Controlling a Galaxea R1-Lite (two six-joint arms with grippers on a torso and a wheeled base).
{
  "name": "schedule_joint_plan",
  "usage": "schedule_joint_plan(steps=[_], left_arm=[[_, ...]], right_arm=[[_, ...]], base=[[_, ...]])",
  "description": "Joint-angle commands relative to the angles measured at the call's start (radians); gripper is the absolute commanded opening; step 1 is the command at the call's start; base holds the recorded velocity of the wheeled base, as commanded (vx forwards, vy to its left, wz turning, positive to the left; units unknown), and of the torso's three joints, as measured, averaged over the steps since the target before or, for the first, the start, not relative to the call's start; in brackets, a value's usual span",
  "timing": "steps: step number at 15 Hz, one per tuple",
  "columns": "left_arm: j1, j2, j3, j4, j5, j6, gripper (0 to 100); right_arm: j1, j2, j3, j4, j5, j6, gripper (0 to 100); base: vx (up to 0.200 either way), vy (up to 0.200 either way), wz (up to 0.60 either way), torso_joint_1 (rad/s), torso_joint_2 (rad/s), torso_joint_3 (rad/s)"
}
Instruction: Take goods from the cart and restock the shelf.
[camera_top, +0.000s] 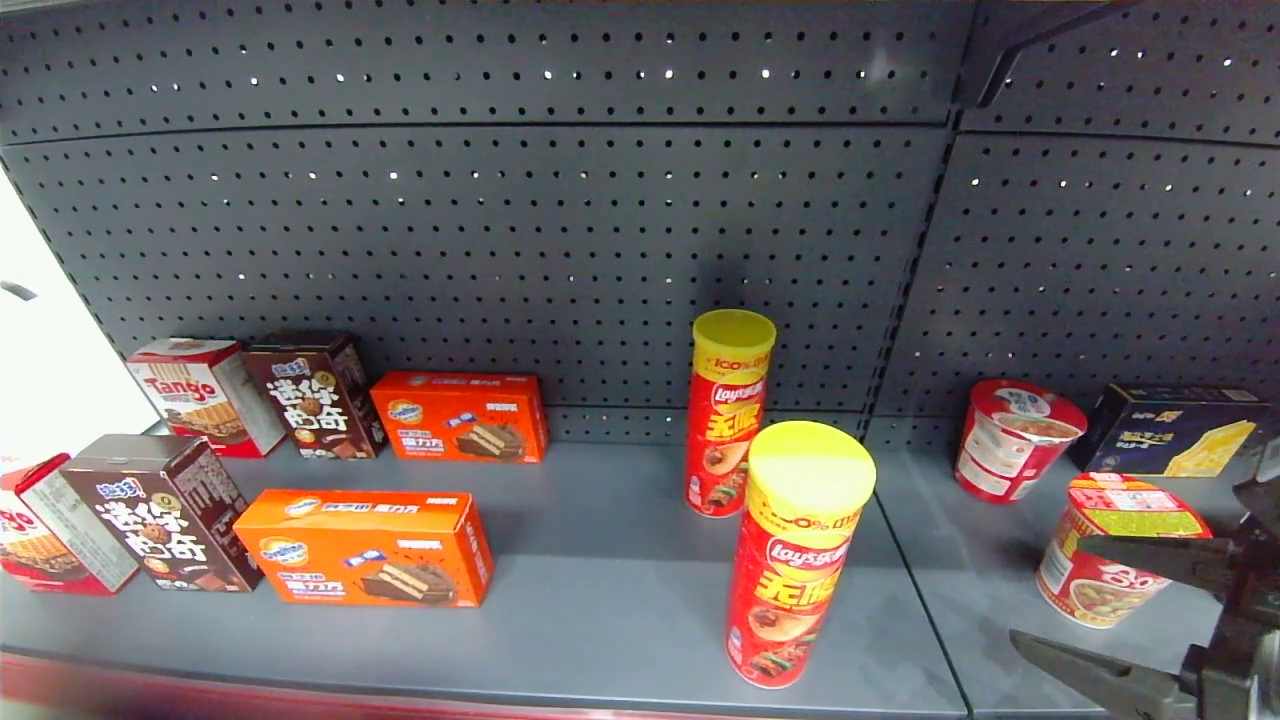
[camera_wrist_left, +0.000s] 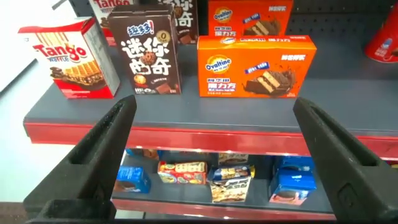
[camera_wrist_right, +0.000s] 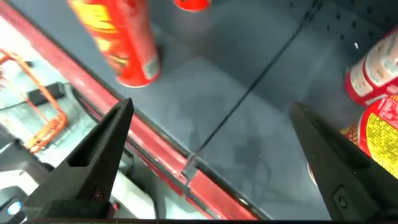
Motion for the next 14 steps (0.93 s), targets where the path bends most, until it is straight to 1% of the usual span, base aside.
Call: schedule_joint_plan(steps=[1,5,8,9,12,14], left_arm=[[0.000,-0.044,0.020,0.000,0.001,0.000,100],[0.000,-0.078,0.051,0.005,-0.001,0.002,100],[0.000,-0.088,0.052,0.006,-0.001,0.002,100],[0.000,-0.101,0.061,0.006,-0.001,0.002,100],[0.000,-0.116,0.066,0.008,-0.001,0.003,100],[0.000,-0.114,0.067,0.008,-0.001,0.006,100]], right_arm=[[0.017,0.085,0.010,-0.025,-0.038,0.011,100],[0.024,0.146,0.042,-0.022,-0.088,0.029,100],[0.030,0.174,0.065,-0.030,-0.065,0.028,100],[0.035,0.197,0.054,-0.036,-0.045,0.025,100],[0.046,0.267,0.001,-0.064,-0.051,0.025,100],[0.072,0.333,-0.065,-0.062,-0.084,0.026,100]], base=[[0.000,0.000,0.00,0.000,0.00,0.000],[0.000,0.000,0.00,0.000,0.00,0.000],[0.000,0.000,0.00,0.000,0.00,0.000],[0.000,0.000,0.00,0.000,0.00,0.000],[0.000,0.000,0.00,0.000,0.00,0.000],[0.000,0.000,0.00,0.000,0.00,0.000]])
